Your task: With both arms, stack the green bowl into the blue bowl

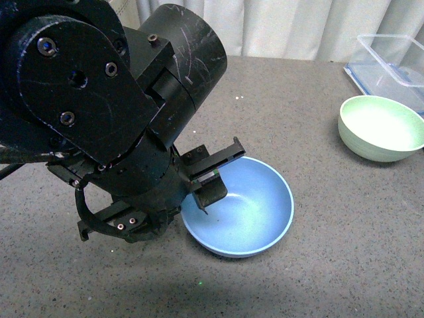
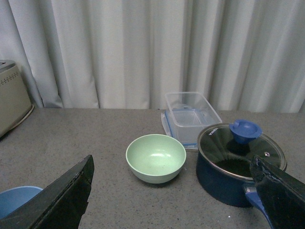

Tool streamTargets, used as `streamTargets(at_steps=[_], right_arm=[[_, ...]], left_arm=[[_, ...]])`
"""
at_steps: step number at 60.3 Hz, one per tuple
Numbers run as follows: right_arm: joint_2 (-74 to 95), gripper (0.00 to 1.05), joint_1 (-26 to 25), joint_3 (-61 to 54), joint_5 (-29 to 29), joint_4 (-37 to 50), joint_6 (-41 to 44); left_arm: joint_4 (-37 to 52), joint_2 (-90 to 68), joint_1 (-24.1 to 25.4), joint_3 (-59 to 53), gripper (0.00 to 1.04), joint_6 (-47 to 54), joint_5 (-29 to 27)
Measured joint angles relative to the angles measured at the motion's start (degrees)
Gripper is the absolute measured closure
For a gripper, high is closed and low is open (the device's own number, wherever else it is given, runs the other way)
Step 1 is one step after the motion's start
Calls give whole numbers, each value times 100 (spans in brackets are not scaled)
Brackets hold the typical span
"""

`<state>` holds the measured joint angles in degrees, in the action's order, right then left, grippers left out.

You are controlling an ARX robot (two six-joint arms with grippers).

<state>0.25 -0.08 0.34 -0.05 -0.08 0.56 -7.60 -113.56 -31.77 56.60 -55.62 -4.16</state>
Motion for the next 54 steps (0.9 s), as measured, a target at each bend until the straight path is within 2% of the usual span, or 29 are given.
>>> streamTargets(at_steps=[7,16,22,29,31,35,38,39,42,46,54], right_arm=[[0,9,0,0,0,0,0],[0,9,0,0,0,0,0],[0,9,0,0,0,0,0],[0,9,0,0,-2,0,0],[0,9,0,0,0,0,0],[0,9,0,0,-4,0,0],[0,9,0,0,2,0,0],[0,9,0,0,2,0,0],[9,9,0,0,-2,0,0],[0,9,0,0,0,0,0],[0,9,0,0,0,0,0]], left_arm=[[136,232,173,-175,32,4,-76],[457,1158,804,-728,5,22,-122],[562,2068,1473,-1307,6,238,-168],[918,2728,1980,-1818,6,505,-173],[1473,2728,2039,-2024,10,833,-348],[4424,2597,2175,-3086,26,2520,-570],[5587,2583,2216,-3543,33,3370,-483],[6137,2618,2238,-3731,37,3709,-459],[7069,2885,2302,-4000,48,4492,-382],[7335,3366,2413,-4199,61,5003,-317],[7077,3971,2583,-4706,89,5377,-157]])
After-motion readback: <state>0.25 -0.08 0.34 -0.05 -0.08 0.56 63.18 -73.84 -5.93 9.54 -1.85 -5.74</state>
